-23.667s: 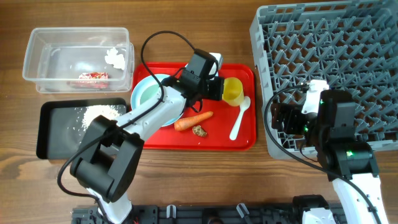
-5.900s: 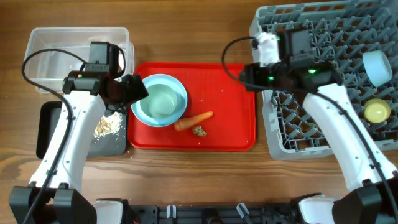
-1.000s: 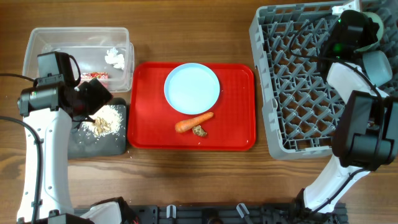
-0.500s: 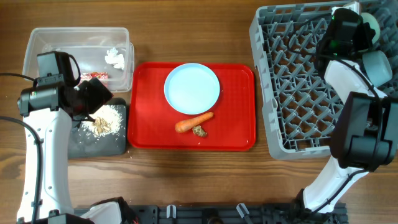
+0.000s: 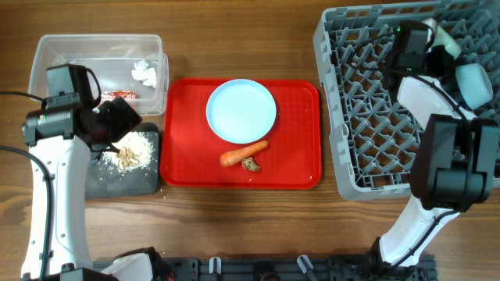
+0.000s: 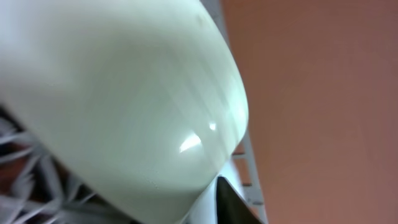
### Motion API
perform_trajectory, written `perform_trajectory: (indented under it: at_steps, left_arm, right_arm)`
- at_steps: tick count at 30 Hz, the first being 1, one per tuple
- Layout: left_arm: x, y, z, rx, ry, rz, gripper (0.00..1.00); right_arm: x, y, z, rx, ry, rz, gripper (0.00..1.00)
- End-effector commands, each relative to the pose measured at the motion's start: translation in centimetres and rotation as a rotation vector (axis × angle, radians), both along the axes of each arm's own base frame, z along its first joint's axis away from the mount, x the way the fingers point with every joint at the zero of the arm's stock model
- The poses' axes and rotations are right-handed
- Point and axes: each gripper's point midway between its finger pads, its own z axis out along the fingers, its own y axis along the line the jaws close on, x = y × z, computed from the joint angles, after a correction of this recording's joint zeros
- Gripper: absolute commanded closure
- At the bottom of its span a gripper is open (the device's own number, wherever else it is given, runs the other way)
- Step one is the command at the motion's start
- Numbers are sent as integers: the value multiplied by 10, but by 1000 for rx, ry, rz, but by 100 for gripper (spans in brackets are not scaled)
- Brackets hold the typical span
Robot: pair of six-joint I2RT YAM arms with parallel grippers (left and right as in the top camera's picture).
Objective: Sort waste into correct bins and load items into the dishwasher rack
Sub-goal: 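Lower the teal bowl into the rack's back row and release, then reach the right gripper to the light-blue plate rim and grasp it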
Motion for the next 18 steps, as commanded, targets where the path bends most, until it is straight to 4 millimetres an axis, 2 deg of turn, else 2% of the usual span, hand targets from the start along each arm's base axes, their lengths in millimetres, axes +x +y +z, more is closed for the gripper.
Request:
perform_trajectory:
  at_steps: [1, 3, 4, 8, 13, 18]
  left_arm:
    - [1, 0, 7, -7, -25, 12, 5]
    - [1, 0, 7, -7, -25, 12, 4]
    - [1, 0, 6, -7, -25, 12, 4]
    - [1, 0, 7, -6, -26, 12, 4]
    - [1, 0, 7, -7, -26, 12, 4]
    - [1, 0, 7, -8, -25, 11, 4]
  right_arm:
    - [0, 12, -18, 55, -26, -6, 73]
    - [1, 15, -18, 56, -23, -1, 70]
    - [1, 16, -16, 56, -29, 3, 66]
    - [5, 25, -6, 78, -48, 37, 60]
    - [11, 51, 7, 229, -64, 176, 53]
    - [6, 76, 25, 365, -78, 286, 50]
